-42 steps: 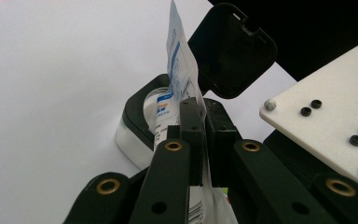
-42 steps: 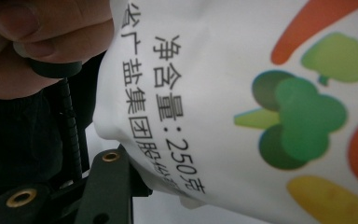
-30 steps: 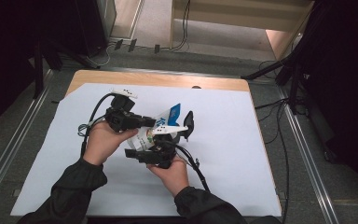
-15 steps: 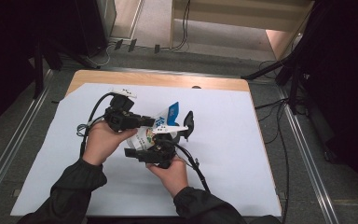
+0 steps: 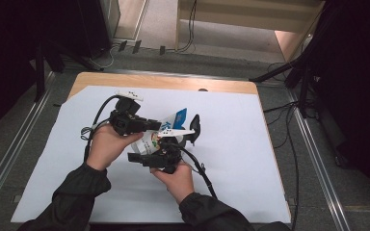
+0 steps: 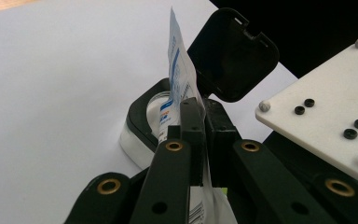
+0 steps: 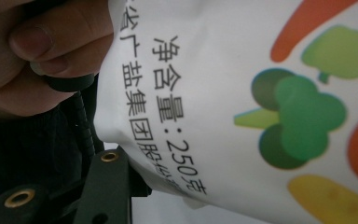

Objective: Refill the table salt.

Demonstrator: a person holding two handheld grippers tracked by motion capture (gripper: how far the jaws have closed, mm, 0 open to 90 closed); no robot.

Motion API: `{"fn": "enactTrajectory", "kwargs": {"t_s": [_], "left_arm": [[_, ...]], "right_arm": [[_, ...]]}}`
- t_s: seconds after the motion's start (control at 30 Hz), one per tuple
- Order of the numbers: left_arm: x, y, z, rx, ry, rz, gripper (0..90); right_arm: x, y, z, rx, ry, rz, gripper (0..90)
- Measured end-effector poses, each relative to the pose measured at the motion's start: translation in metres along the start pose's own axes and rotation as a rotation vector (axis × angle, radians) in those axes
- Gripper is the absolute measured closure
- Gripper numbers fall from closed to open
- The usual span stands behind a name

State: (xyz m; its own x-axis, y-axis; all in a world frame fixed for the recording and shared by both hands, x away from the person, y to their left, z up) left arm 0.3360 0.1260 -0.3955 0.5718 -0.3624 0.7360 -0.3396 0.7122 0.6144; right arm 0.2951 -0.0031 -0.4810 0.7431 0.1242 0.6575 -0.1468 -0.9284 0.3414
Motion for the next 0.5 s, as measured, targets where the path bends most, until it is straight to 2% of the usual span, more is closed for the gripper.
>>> {"fn": "enactTrajectory", "kwargs": {"t_s": [0.5], "left_arm": [[0.0002, 0.0019, 0.0006, -0.011, 0.008, 0.003, 89.3]], "right_arm": [[0.0007, -0.0004, -0.0021, -0.011, 0.021, -0.005, 54.1]]}}
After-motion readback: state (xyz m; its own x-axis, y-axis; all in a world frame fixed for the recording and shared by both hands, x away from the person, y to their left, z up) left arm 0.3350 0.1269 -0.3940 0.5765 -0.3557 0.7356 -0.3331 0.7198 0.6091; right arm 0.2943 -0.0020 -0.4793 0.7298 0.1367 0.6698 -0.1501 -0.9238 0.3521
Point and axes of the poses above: each handheld gripper's, and its own axes: y roughly backward along the jaws, x roughly out of its top, z roughly to its right, the point moved 2 cm from there along -y, roughly forward along the jaws, and after that the axes turned 6 degrees about -y, right-handed, at the moved point
